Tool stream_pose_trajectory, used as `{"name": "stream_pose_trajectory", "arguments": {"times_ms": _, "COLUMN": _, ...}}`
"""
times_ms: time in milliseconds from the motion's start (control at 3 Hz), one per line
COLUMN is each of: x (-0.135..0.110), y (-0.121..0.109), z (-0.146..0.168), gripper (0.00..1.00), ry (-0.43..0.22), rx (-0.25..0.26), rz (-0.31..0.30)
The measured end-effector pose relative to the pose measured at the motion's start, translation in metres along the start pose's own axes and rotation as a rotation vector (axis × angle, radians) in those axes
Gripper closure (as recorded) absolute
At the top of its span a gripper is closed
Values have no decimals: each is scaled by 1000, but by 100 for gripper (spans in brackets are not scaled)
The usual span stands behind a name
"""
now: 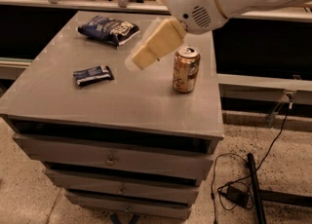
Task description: Pick rxbar blueberry
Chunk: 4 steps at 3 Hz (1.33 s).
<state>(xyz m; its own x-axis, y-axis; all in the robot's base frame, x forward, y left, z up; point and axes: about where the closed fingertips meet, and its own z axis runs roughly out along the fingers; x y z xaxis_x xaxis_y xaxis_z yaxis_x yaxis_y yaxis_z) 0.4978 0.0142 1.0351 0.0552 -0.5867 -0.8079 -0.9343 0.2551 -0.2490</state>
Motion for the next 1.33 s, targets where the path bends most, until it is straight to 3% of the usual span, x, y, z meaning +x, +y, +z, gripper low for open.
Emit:
{"name": "stream_pose_trajectory", "arguments": {"times_ms": 333, "x": 5, "y": -10, "z": 16, "gripper": 0, "ry": 4, "rx": 24, "rz": -6}}
{"name": "stream_pose_trajectory", "arguments": {"times_ms": 667, "x": 16, "y": -35, "z": 44, "gripper": 0, "ry": 13, "rx": 8, "rz": -33}}
{"name": "stream_pose_trajectory", "arguments": {"times_ms": 1333, "x": 33, "y": -68, "z": 108, "gripper": 0, "ry": 45, "rx": -170, "rz": -80}}
